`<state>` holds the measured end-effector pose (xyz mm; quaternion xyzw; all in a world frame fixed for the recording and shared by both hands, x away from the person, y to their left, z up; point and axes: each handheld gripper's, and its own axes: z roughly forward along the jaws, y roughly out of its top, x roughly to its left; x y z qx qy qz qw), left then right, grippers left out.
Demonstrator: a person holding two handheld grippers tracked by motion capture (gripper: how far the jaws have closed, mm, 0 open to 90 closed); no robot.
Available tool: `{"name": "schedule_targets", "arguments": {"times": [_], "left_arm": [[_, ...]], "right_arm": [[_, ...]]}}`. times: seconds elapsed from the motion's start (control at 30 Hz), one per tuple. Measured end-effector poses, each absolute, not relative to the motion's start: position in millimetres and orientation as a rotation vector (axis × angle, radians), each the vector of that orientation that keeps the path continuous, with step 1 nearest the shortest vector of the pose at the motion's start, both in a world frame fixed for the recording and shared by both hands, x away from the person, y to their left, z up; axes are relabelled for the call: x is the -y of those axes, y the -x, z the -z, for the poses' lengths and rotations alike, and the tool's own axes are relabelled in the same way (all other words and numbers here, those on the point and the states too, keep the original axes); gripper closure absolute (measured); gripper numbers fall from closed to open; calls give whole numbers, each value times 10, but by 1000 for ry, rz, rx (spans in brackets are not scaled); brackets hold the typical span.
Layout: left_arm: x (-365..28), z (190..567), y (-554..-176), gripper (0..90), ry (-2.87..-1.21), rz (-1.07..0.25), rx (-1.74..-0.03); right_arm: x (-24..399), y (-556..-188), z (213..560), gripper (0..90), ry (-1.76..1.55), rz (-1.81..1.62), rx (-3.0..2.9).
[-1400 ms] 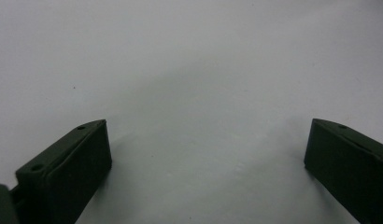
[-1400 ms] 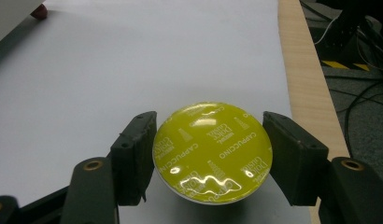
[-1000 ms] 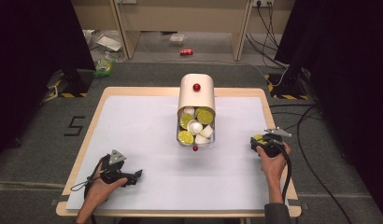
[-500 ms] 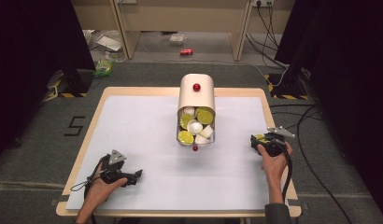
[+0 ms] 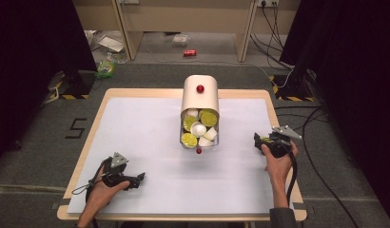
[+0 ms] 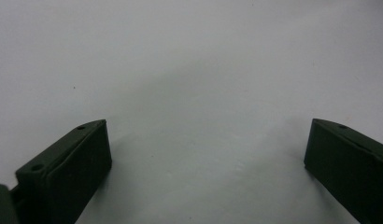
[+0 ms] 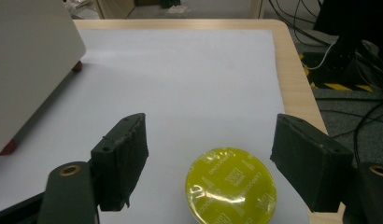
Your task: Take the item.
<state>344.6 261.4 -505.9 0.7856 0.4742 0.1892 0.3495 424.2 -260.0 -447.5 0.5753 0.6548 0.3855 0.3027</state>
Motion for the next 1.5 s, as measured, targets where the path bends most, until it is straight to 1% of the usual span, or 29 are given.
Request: {"name": "schedule_targets", "arguments": {"times": [0.77,1.5], "left_arm": [[-2615,5058,-3446,0,-2037,-490,-1228],[-2615,5059,-3446,0,-2034,-490,-1228]], "right_arm": [[2310,-4151,4266,272,-1425,-1096,-1794],[2199,-4015,4195,272,-1377,-1131,-1839]]}}
